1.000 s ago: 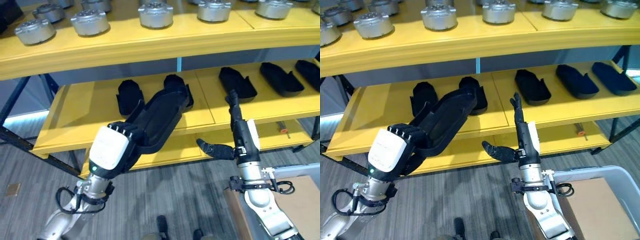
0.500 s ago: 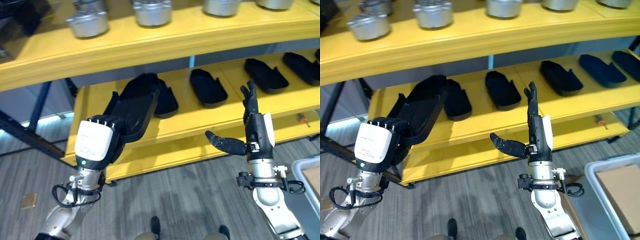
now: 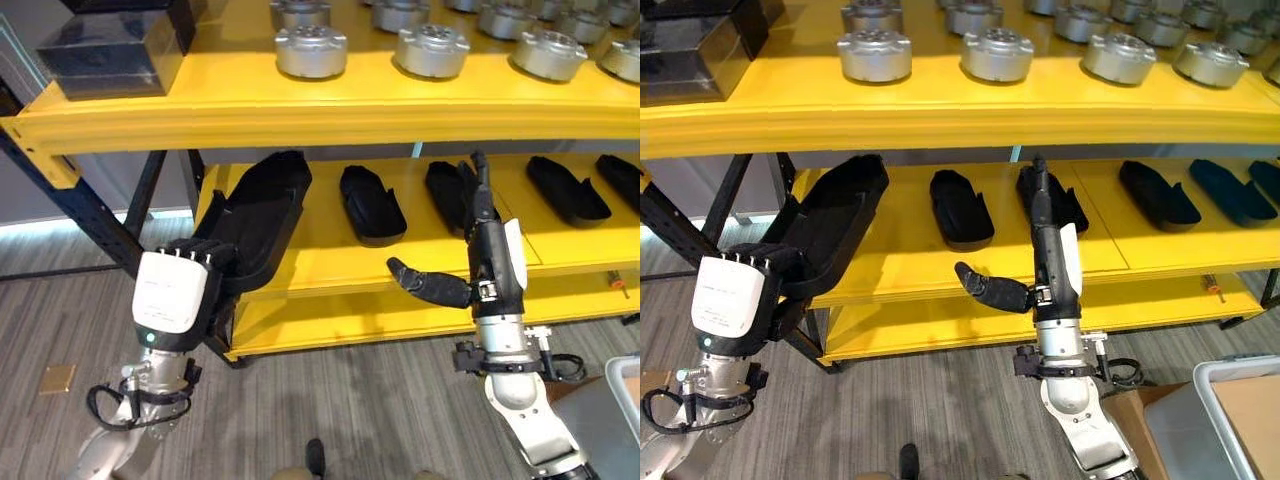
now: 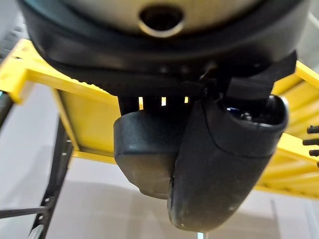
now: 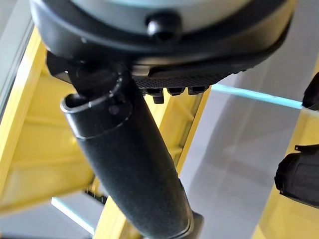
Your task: Move parts from the plastic box to the shelf.
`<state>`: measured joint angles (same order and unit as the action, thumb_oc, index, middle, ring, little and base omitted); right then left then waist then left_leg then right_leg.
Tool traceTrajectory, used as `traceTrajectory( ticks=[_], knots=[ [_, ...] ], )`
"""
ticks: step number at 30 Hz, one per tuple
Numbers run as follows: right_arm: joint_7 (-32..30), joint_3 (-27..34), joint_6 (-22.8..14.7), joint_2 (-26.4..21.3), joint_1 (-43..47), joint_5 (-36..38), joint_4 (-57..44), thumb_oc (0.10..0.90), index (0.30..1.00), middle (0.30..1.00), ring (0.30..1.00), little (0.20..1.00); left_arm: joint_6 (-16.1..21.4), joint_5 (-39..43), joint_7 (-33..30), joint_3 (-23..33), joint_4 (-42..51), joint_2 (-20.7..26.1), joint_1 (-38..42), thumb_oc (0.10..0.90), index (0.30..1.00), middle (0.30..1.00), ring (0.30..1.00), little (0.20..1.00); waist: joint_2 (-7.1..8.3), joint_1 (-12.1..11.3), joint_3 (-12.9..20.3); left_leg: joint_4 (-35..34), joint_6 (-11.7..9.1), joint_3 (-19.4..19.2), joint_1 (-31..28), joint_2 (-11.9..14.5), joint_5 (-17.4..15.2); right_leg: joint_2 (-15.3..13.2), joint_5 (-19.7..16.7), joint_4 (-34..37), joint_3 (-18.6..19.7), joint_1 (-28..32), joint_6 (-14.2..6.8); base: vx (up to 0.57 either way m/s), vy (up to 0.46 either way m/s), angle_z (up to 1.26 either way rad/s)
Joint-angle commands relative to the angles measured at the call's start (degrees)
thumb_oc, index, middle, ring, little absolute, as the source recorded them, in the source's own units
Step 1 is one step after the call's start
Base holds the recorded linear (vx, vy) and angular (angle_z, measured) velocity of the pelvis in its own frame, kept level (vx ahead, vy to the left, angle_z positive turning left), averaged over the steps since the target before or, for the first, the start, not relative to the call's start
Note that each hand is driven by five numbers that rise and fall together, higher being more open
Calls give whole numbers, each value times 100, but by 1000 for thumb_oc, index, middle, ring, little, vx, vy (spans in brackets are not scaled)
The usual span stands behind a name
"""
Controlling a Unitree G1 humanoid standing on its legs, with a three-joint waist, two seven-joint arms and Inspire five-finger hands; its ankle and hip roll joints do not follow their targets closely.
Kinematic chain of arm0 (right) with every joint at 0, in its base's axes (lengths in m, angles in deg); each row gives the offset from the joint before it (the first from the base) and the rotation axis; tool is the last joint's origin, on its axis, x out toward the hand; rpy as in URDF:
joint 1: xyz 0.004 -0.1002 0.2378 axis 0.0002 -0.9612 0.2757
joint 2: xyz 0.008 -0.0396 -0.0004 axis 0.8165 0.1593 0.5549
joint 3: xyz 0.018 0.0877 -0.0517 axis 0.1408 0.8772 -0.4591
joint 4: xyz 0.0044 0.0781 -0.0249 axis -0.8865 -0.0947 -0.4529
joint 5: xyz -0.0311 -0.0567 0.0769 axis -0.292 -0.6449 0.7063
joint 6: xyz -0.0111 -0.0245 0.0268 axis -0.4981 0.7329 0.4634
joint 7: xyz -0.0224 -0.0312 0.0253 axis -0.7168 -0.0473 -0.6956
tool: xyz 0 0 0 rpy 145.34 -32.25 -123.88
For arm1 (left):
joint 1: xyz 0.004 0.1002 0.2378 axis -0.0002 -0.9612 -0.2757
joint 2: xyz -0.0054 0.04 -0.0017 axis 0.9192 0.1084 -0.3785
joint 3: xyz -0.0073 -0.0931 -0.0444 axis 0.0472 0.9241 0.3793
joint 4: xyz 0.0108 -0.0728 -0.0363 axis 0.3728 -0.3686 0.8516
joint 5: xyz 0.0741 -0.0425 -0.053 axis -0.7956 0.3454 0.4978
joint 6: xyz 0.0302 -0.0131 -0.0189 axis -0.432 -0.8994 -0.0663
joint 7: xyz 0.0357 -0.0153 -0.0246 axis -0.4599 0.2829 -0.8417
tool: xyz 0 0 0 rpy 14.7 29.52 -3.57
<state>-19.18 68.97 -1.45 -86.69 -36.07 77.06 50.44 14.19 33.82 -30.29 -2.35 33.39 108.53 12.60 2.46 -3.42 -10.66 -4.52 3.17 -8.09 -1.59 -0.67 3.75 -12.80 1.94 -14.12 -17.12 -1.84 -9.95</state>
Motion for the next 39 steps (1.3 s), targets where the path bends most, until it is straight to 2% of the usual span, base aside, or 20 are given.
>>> traceTrajectory(
  ticks=[1,2,3,4,6,11,13,16,17,18,20,21,22,24,25,26,28,29,33,39],
  knots=[
    [31,168,-567,-405,643,-103,-422,900,1000,1000,1000,1000,110,282,-598,516,752,-184,512,400,300,300,300,300,-46,125,499,317,-220,-532,-18,236,-339,608,-219,973,58,325,397,130,22,-20],
    [78,253,-701,-484,579,-130,-423,900,1000,1000,1000,1000,-7,242,-652,387,719,-263,618,400,300,300,300,300,-1,292,480,419,-236,-274,36,127,-376,885,-407,1351,692,294,488,148,16,-17],
    [95,319,-801,-499,529,-142,-399,900,1000,1000,1000,1000,-83,231,-649,294,659,-297,782,400,300,300,300,300,16,399,481,498,-221,-135,140,58,-387,979,-494,1464,1050,234,544,121,8,18],
    [100,341,-821,-502,515,-147,-390,900,1000,1000,1000,1000,-103,230,-647,263,638,-306,832,400,300,300,300,300,16,418,487,530,-217,-105,175,45,-405,995,-506,1487,1111,222,555,73,-41,83],
    [185,584,-1144,-500,381,-25,-244,900,1000,1000,1000,1000,-100,134,-660,215,596,-486,921,400,300,300,300,300,58,524,531,749,-256,-100,290,12,-486,995,-614,1581,1212,174,572,206,-95,69],
    [169,642,-1128,-498,303,-159,-306,900,1000,1000,1000,1000,-349,242,-530,228,666,-516,824,400,300,300,300,300,42,589,590,1190,-246,-118,277,-21,-766,983,-539,1533,1250,234,632,203,-56,5],
    [157,635,-1137,-555,256,-149,-361,900,1000,1000,1000,1000,-555,388,-536,252,652,-483,761,400,300,300,300,300,33,613,593,1746,-236,-157,371,-67,-875,998,-430,1455,1253,264,724,180,-67,2],
    [113,662,-1285,-632,187,-103,-342,900,1000,1000,1000,1000,-668,447,-556,278,602,-474,715,400,300,300,300,300,47,611,488,2998,-358,-80,791,-48,-561,1030,-335,1347,1256,314,900,95,-72,-2],
    [103,688,-1311,-633,162,-58,-330,900,1000,1000,1000,1000,-739,397,-521,302,610,-506,718,400,300,300,300,300,43,627,443,3449,-438,1,1016,45,-373,1045,-345,1309,1269,318,951,74,-31,-4],
    [78,693,-1317,-622,149,-50,-314,900,1000,1000,1000,1000,-800,377,-499,311,599,-521,725,400,300,300,300,300,45,644,421,3545,-480,17,1097,146,-249,1043,-352,1296,1286,325,958,58,18,-2],
    [80,711,-1329,-622,159,-43,-294,900,1000,1000,1000,1000,-965,409,-500,280,589,-520,766,400,300,300,300,300,19,706,406,3406,-535,7,1115,372,-150,1051,-356,1282,1316,313,945,73,120,-12],
    [87,758,-1347,-622,179,-54,-277,900,1000,1000,1000,1000,-1221,491,-539,243,575,-514,824,400,300,300,300,300,-50,774,427,2626,-570,11,936,648,-39,1011,-363,1298,1381,301,874,173,364,-14],
    [91,822,-1416,-664,136,-67,-295,900,1000,1000,1000,1000,-1389,606,-607,282,551,-487,818,400,300,300,300,300,-103,764,437,1617,-652,316,857,779,302,952,-351,1365,1577,382,779,218,460,-10],
    [85,1057,-1469,-852,31,96,-305,900,1000,1000,1000,1000,-1424,739,-925,432,458,-541,762,400,300,300,300,300,-80,689,419,664,-743,715,889,885,644,748,-382,1473,1793,563,687,139,373,-34],
    [39,1078,-1449,-866,27,79,-301,900,1000,1000,1000,1000,-1435,753,-976,454,448,-565,762,400,300,300,300,300,-74,676,413,619,-757,753,920,898,673,718,-377,1480,1808,595,679,108,278,-64],
    [-35,1169,-1452,-924,9,103,-256,900,1000,1000,1000,1000,-1325,822,-1033,541,293,-586,775,400,300,300,300,300,-72,689,450,487,-758,659,849,929,495,601,-315,1495,1713,690,609,75,200,-50],
    [-78,1176,-1392,-913,-18,85,-286,900,1000,1000,1000,1000,-1268,859,-1086,514,149,-578,820,400,300,300,300,300,-102,702,468,352,-746,600,708,913,449,557,-342,1487,1676,680,548,50,176,-46],
    [-156,1156,-1388,-845,-97,125,-345,900,1000,1000,1000,1000,-1228,857,-969,468,89,-650,908,400,300,300,300,300,-154,739,540,147,-731,590,461,869,399,498,-392,1487,1592,653,479,49,166,-38],
    [-135,1156,-1318,-714,-51,136,-363,900,1000,1000,1000,1000,-1113,979,-651,334,-199,-619,1155,400,300,300,300,300,-197,784,643,-33,-659,584,175,748,261,394,-483,1487,1554,541,350,43,133,-1],
    [-226,934,-982,-606,205,-107,-380,900,1000,1000,1000,1000,-1366,1306,-535,27,-787,-652,1495,400,300,300,300,300,-173,760,766,-48,-534,495,67,616,73,337,-487,1499,1585,493,289,30,74,5]
  ],
)
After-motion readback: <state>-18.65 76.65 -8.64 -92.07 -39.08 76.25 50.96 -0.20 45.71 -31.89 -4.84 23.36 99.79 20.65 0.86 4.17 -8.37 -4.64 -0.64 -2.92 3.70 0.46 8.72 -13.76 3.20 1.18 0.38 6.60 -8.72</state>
